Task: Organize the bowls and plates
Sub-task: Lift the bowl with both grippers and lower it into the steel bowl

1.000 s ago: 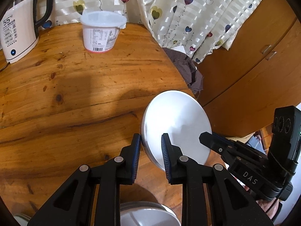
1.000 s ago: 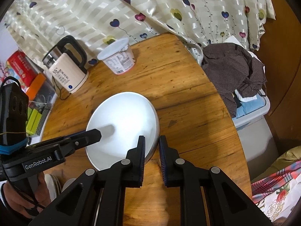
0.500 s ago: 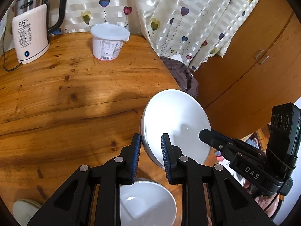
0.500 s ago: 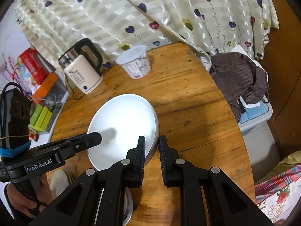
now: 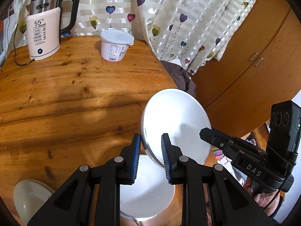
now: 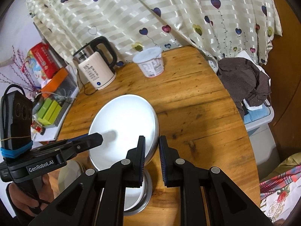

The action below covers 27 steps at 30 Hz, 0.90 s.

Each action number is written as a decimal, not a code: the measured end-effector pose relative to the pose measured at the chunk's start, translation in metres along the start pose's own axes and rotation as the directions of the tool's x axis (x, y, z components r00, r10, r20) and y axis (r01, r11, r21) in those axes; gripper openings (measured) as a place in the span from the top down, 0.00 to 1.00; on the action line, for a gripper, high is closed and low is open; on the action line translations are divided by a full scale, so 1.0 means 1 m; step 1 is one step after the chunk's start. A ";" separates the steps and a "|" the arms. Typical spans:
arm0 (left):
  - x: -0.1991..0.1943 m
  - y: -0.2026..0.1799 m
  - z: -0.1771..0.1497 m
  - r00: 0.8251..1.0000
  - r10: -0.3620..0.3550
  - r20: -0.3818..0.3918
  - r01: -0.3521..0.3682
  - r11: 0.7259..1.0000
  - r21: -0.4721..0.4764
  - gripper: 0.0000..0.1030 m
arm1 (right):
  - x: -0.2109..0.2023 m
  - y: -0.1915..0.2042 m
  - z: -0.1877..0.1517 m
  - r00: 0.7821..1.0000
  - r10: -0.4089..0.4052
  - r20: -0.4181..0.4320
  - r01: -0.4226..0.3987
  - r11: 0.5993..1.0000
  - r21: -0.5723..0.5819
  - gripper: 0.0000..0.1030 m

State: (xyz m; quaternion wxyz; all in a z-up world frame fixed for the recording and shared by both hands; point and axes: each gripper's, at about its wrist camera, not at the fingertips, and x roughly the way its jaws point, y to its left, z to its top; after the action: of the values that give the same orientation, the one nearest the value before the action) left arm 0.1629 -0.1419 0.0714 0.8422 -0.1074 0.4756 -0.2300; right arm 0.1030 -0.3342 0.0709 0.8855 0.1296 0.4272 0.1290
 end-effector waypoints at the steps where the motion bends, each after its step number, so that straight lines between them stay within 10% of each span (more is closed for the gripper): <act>1: -0.002 0.001 -0.002 1.000 0.000 -0.001 0.000 1.000 -0.003 0.77 | -0.001 0.003 -0.002 1.000 0.002 -0.002 -0.002 1.000 -0.003 0.86; 27: -0.021 0.027 -0.062 0.998 0.024 -0.053 -0.028 0.997 -0.076 0.77 | 0.004 0.028 -0.055 0.994 0.039 -0.102 -0.039 0.999 -0.006 0.86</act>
State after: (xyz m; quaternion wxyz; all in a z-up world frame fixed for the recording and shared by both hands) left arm 0.1083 -0.1063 0.0435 0.8278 -0.1273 0.5071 -0.2034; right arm 0.0585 -0.2999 0.0446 0.8604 0.1278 0.4686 0.1543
